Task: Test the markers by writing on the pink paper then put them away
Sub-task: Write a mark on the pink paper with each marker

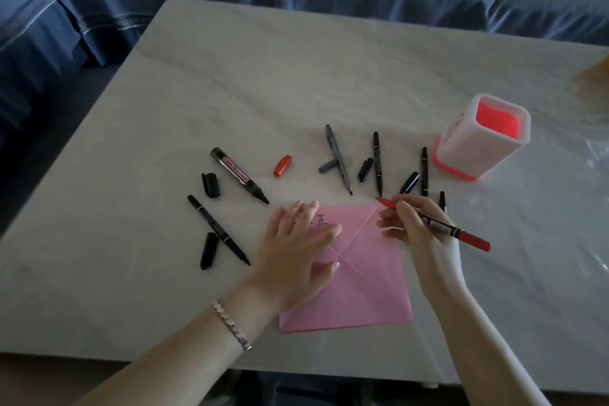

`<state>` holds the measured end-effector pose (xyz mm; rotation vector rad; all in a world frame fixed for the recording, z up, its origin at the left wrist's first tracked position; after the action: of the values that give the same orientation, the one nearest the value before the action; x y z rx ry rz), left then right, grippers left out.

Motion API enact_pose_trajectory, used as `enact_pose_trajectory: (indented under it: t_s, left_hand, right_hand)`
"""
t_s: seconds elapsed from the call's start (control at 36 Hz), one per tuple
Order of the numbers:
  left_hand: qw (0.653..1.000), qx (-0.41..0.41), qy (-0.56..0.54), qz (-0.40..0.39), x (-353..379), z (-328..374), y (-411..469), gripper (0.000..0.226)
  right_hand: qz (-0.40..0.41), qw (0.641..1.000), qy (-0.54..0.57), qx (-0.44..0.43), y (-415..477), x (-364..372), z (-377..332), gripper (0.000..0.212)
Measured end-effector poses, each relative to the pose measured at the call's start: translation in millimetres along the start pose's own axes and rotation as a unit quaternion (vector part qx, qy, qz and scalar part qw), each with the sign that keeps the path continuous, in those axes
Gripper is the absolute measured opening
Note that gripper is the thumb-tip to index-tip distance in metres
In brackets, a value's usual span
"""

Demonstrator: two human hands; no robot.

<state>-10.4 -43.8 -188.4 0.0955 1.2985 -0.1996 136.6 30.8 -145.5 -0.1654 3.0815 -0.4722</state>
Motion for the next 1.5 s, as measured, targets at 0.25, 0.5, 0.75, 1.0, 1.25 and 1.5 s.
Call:
enact_pose_trajectory:
  t_s: [0.25, 0.5, 0.75, 1.0, 1.25, 1.5]
  left_hand:
    - [0.999, -0.001, 0.009, 0.031, 4, -1, -9, 0.049]
    - [0.999, 0.003, -0.010, 0.049, 1, 0, -10, 0.048]
    - [0.998, -0.014, -0.028, 0.058, 2, 0, -11, 0.049]
    - [0.997, -0.022, -0.034, 0.060, 1, -1, -11, 0.049]
    - [0.997, -0.026, -0.043, 0.058, 2, -2, -12, 0.048]
    - [0.997, -0.030, -0.037, 0.054, 1, -2, -12, 0.049]
  right_hand:
    - [-0.001, 0.999, -0.046, -0.027, 14, 39, 15, 0.016]
    - [0.110, 0.983, -0.128, -0.073, 26, 34, 29, 0.035]
    - [0.106, 0.974, -0.154, -0.127, 23, 38, 26, 0.035]
    - [0.103, 0.972, -0.163, -0.136, 22, 40, 24, 0.034]
    - [0.097, 0.965, -0.190, -0.150, 21, 44, 23, 0.032]
    - [0.125, 0.964, -0.182, -0.146, 23, 36, 25, 0.034]
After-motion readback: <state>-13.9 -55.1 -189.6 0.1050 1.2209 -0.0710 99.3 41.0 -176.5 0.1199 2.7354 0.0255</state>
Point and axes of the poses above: each hand's wrist, its own y-axis towards the middle knuckle, its own x-axis out of the palm, z = x × y, the point moved 10 cm from there along y, towards the middle knuckle, and after that the axes turned 9 degrees about x, right-handed, at the moved point
